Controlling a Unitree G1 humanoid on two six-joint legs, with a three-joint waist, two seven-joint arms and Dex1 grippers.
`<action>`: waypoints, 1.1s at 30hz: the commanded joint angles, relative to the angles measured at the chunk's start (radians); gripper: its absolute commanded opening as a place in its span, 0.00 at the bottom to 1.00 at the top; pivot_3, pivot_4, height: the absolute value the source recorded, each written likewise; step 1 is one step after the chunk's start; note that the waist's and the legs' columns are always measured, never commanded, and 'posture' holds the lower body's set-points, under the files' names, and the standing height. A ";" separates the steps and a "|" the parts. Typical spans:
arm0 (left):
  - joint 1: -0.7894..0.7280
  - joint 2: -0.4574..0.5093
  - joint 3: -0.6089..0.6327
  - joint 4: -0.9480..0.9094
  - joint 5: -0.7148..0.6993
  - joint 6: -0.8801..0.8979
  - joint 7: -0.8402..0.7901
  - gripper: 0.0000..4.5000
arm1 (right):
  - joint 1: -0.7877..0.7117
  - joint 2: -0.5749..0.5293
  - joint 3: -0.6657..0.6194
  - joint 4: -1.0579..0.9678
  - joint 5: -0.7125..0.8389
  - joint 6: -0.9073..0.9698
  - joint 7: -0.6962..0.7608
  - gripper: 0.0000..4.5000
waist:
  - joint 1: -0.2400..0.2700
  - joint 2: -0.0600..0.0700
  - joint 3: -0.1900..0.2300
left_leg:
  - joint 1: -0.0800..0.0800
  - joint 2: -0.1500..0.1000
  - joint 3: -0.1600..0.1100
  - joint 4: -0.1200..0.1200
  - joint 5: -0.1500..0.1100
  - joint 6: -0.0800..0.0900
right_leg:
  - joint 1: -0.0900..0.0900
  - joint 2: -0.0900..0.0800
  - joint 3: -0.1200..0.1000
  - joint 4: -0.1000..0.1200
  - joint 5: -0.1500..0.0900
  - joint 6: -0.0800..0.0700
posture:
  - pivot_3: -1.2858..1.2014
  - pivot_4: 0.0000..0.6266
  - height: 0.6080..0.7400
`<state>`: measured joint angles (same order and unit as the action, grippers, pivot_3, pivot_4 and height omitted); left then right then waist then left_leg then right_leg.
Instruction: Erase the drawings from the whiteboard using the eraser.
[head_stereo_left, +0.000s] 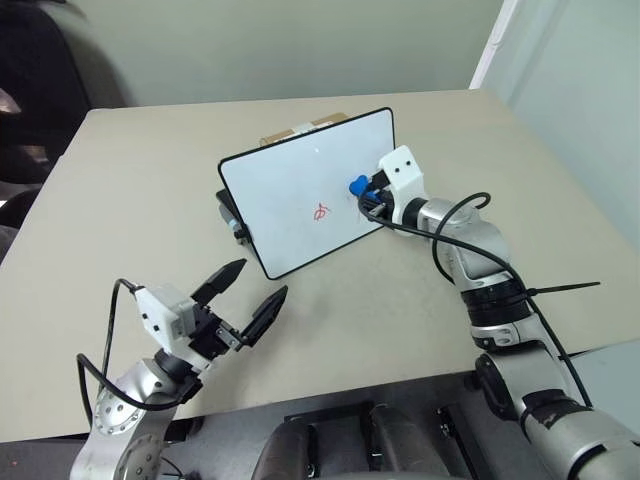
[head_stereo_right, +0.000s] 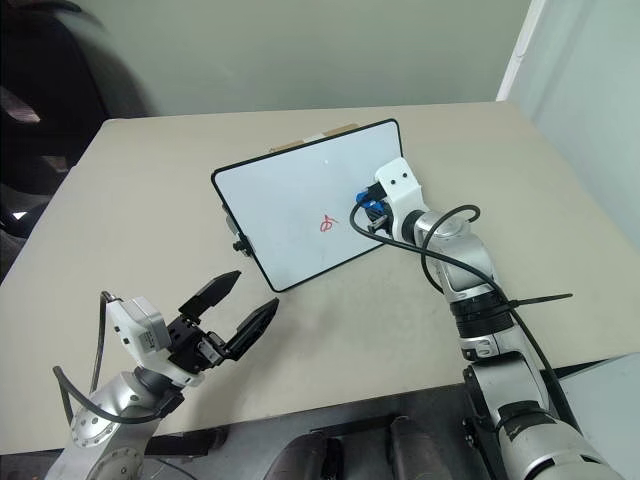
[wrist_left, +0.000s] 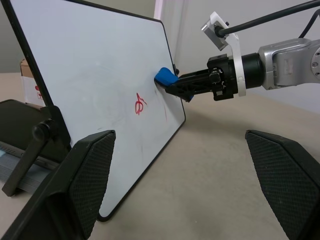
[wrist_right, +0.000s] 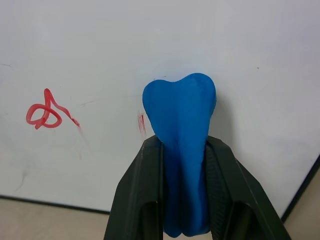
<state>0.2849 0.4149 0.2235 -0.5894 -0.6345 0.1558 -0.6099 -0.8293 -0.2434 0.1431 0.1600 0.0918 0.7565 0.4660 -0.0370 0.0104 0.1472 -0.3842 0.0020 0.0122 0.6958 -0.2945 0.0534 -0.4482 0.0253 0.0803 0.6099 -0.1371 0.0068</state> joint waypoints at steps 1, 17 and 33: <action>0.007 0.005 0.020 -0.044 -0.014 -0.013 -0.003 1.00 | 0.051 -0.005 0.053 0.005 -0.017 0.004 0.022 0.22 | -0.001 0.000 0.000 | 0.000 0.000 0.000 0.000 0.000 0.000 | 0.000 0.000 0.000 0.000 0.000 0.000 | 0.52 0.24 1.00; -0.017 0.022 0.021 -0.024 -0.019 -0.005 -0.011 1.00 | -0.010 -0.015 -0.015 -0.029 0.002 0.004 -0.010 0.22 | -0.003 0.000 0.000 | -0.001 0.000 0.000 0.001 0.003 0.000 | 0.000 0.000 0.000 0.001 0.003 -0.001 | 0.52 0.24 1.00; -0.024 0.015 0.016 -0.018 -0.009 -0.006 -0.012 1.00 | -0.002 0.023 0.009 -0.075 0.004 0.028 -0.001 0.22 | -0.001 0.000 0.000 | -0.002 0.000 0.000 -0.001 0.001 -0.002 | -0.002 0.000 0.000 0.000 -0.004 0.000 | 0.52 0.24 1.00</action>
<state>0.2594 0.4295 0.2329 -0.5878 -0.6413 0.1584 -0.6230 -0.8449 -0.2343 0.1239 0.1080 0.0930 0.7819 0.4517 -0.0379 0.0104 0.1473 -0.3863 0.0022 0.0124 0.6945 -0.2936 0.0512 -0.4499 0.0252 0.0801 0.6100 -0.1413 0.0070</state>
